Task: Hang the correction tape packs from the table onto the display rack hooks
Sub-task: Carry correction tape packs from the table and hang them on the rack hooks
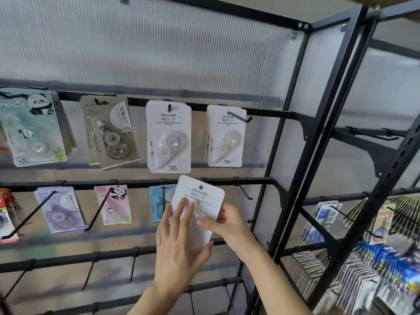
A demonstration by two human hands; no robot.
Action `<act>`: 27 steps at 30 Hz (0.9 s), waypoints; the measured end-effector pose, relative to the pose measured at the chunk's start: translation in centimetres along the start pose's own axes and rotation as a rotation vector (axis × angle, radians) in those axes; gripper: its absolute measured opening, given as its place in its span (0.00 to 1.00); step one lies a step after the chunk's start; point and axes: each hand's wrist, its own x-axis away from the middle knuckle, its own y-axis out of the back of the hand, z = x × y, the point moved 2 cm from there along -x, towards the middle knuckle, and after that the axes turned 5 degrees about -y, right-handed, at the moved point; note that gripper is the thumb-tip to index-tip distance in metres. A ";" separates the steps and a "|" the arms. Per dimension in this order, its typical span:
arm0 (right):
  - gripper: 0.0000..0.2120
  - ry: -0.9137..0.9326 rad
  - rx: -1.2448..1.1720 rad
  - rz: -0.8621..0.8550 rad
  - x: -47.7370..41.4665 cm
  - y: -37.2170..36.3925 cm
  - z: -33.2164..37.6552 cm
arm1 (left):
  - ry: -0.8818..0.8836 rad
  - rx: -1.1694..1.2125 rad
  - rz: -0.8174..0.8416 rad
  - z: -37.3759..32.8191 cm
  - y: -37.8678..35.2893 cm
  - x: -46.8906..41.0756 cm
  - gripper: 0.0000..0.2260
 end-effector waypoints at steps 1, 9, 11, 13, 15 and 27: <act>0.16 0.017 -0.001 -0.013 0.0 0.1 0.0 | -0.015 -0.001 0.005 -0.1 -0.1 -0.1 0.37; 0.20 0.196 -0.229 -0.210 0.5 4.9 2.4 | -0.096 0.038 0.038 1.5 -0.4 -1.4 0.29; 0.20 0.251 -0.225 -0.243 0.3 6.5 3.7 | -0.093 -0.051 0.097 2.5 -0.9 -1.8 0.29; 0.21 0.311 -0.201 -0.250 -0.1 7.7 5.2 | -0.105 -0.163 0.175 3.3 -1.7 -2.2 0.28; 0.20 0.362 -0.169 -0.248 -0.8 8.4 6.6 | -0.114 -0.293 0.235 4.0 -2.4 -2.7 0.28; 0.23 0.477 -0.155 -0.239 -2.2 9.5 9.3 | -0.049 -0.579 0.231 6.5 -4.3 -3.8 0.26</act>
